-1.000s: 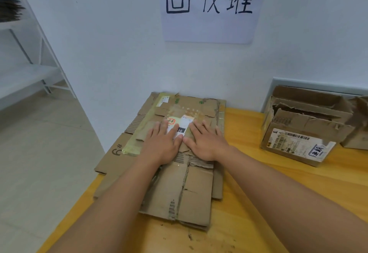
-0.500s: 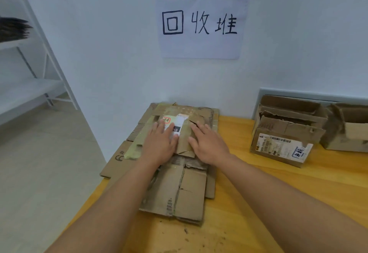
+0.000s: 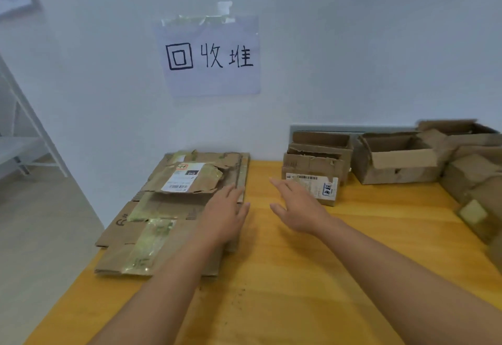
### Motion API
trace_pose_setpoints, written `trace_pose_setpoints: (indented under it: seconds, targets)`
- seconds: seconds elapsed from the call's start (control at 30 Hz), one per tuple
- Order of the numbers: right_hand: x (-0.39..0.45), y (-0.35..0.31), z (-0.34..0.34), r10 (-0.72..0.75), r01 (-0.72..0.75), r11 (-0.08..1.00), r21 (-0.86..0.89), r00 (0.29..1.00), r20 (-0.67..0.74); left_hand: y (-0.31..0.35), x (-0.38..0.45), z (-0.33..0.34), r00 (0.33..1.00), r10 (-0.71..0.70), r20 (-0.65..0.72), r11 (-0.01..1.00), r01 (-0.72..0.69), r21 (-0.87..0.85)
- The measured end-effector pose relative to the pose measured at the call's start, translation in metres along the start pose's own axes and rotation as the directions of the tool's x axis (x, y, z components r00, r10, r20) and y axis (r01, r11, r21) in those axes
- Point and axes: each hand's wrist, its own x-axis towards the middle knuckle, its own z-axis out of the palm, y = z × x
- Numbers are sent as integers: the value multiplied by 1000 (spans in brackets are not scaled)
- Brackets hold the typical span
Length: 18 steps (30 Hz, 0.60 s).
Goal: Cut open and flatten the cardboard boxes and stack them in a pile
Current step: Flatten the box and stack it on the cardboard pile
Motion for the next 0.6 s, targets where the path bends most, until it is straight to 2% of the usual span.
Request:
trace_pose_setpoints:
  seconds: [0.13,0.33,0.6]
  targets:
    - [-30,32,-15,65,-64,998,18,997,-33,38,2,25,1000,12,9,999,-12,41]
    - [-60,86,-29,190,-185,978,97,981,-44,77,14,56,996,-61,68,990,69,-121]
    - [-46,129,-24,313,-305,919,250,950,7,91,57,87,969,-208,134,911,241,-335]
